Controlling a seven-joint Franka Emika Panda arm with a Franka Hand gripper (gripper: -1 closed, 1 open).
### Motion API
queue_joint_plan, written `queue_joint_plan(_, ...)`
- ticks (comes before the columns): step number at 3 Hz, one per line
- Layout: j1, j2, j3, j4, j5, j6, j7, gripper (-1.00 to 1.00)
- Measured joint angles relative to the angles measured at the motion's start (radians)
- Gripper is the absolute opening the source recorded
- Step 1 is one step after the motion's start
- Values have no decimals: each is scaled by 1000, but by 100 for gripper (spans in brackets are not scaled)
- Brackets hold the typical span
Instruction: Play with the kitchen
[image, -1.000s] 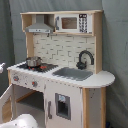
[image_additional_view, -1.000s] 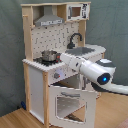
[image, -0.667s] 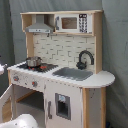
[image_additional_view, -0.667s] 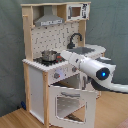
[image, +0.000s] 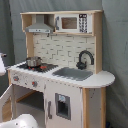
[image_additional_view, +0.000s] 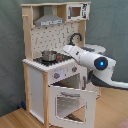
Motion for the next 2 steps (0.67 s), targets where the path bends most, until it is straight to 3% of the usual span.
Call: queue_joint_plan(2, -34, 57, -45, 0, 158, -110, 1, 100)
